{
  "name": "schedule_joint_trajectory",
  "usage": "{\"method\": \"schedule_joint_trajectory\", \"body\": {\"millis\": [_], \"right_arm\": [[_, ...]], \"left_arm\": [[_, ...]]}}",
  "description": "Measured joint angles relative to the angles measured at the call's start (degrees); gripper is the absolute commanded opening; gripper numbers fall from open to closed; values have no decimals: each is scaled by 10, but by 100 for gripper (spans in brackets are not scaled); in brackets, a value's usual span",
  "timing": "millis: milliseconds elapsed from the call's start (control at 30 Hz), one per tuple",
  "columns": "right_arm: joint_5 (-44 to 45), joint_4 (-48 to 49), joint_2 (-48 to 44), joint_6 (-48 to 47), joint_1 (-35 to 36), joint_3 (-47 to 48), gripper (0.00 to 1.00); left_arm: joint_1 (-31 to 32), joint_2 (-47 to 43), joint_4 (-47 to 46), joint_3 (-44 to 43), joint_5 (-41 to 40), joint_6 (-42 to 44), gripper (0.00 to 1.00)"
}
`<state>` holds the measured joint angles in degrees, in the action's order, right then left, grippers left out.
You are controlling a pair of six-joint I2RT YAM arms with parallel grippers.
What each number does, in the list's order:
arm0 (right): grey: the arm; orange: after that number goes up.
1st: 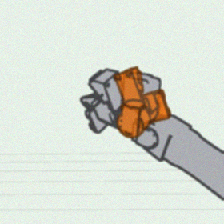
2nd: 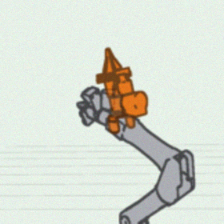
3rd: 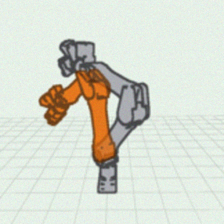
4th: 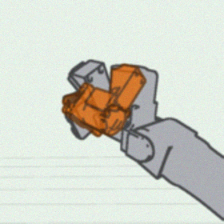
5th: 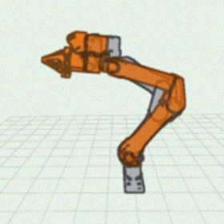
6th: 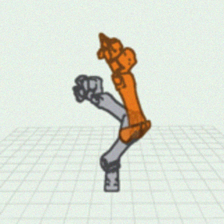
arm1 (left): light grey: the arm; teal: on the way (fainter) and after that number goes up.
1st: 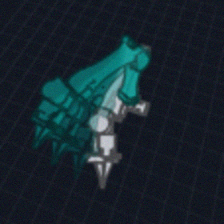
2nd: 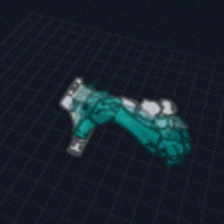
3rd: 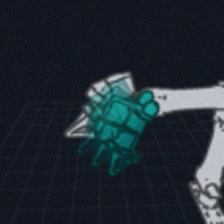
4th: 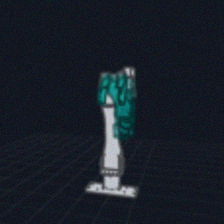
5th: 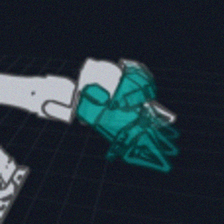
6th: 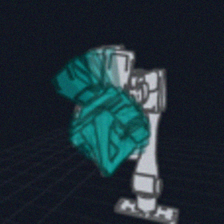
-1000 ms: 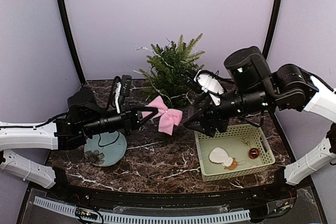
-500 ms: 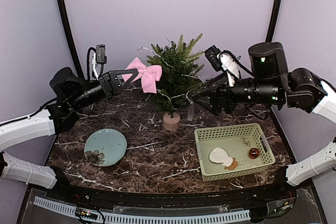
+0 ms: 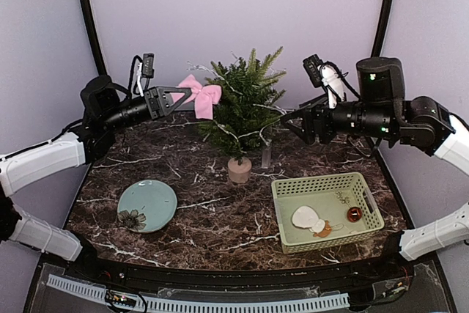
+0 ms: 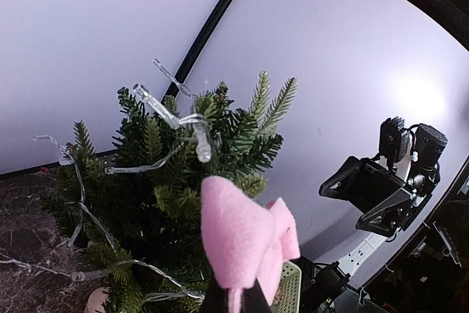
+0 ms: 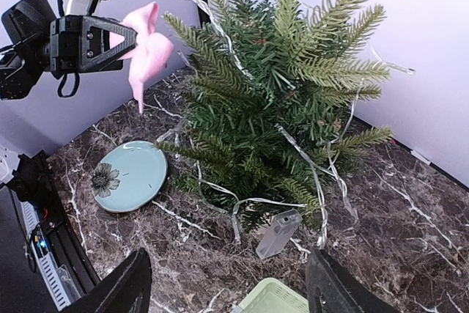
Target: Decorate the small christmas tree
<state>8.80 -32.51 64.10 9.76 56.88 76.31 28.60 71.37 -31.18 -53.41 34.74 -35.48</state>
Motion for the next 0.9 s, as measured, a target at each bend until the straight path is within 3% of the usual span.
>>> {"method": "schedule_joint_trajectory", "body": {"millis": [400, 900], "right_arm": [[-22, 5, -5, 5, -23, -6, 74], [-43, 8, 2, 5, -25, -6, 74]], "left_arm": [[0, 93, 18, -46, 14, 23, 0], [0, 121, 102, -100, -42, 71, 0]]}}
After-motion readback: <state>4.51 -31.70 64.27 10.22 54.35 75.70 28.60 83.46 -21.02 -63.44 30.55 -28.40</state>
